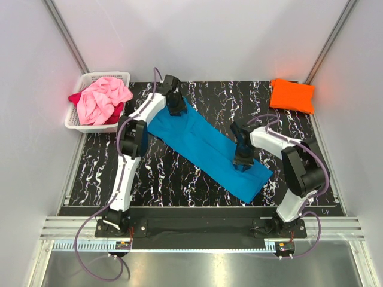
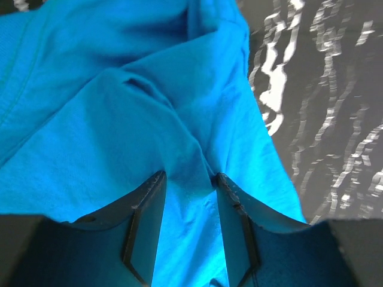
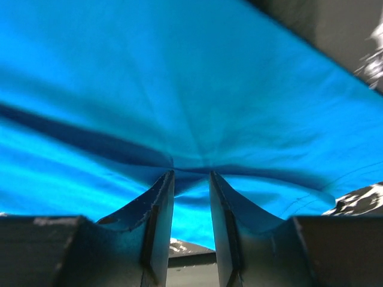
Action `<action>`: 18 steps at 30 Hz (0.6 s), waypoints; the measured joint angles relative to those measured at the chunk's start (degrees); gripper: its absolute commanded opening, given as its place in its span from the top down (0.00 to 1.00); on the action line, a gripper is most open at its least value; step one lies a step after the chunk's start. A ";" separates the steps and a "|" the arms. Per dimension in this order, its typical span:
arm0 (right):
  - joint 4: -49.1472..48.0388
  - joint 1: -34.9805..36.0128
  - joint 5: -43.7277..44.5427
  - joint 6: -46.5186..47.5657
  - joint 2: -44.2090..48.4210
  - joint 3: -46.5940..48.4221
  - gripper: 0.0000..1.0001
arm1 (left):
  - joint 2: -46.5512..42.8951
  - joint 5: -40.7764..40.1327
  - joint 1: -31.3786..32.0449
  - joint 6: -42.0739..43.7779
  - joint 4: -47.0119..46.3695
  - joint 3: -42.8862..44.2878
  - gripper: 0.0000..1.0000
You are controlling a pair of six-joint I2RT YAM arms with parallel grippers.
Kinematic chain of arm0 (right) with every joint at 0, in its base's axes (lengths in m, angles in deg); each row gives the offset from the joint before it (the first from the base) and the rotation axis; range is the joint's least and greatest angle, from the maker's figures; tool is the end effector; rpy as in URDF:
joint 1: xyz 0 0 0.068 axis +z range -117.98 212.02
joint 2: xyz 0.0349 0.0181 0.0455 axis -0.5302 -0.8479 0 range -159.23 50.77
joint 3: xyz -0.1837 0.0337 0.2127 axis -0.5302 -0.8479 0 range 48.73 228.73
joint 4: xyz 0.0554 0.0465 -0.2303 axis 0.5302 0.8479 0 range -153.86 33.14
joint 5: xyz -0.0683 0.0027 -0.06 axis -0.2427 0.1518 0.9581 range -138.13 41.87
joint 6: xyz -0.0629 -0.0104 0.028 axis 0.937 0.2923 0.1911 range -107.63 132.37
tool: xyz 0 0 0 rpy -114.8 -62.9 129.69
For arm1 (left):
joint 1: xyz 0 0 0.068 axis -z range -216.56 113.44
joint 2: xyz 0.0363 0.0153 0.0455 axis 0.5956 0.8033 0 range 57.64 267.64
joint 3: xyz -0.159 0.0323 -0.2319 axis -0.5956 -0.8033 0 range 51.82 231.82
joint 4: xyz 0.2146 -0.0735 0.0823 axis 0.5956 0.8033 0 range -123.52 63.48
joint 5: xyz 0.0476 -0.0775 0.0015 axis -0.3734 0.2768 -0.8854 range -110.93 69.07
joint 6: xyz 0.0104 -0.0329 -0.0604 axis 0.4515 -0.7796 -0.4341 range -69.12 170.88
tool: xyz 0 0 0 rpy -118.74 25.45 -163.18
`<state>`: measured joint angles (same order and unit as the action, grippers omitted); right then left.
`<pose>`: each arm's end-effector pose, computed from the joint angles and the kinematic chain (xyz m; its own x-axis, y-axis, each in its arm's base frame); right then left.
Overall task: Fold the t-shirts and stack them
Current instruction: Fold the tshirt
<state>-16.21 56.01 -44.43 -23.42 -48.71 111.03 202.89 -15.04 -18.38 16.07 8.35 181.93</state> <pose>0.2676 0.1150 0.1671 -0.9723 0.2061 -0.1107 0.2073 0.9783 0.0005 0.5188 -0.1764 0.1603 -0.8617 -0.3148 -0.3979 -0.1567 0.9110 -0.3815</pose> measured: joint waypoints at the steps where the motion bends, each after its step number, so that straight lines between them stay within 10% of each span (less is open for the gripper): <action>1: 0.17 0.83 -0.13 -0.48 0.11 0.00 0.64 | 0.09 1.16 -0.26 -0.22 -0.96 -0.09 0.55; 11: 3.80 2.36 3.19 -2.32 6.08 4.70 0.59 | -18.12 13.62 -4.94 -5.29 -34.93 -37.29 0.52; 18: 4.76 2.36 7.69 0.04 7.72 11.61 0.56 | -28.68 17.75 -6.32 -5.81 -41.68 -38.75 0.51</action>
<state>-11.44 58.37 -36.73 -23.37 -40.99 122.64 174.22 2.70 -24.70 10.26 -33.33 143.17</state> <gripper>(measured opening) 0.438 0.485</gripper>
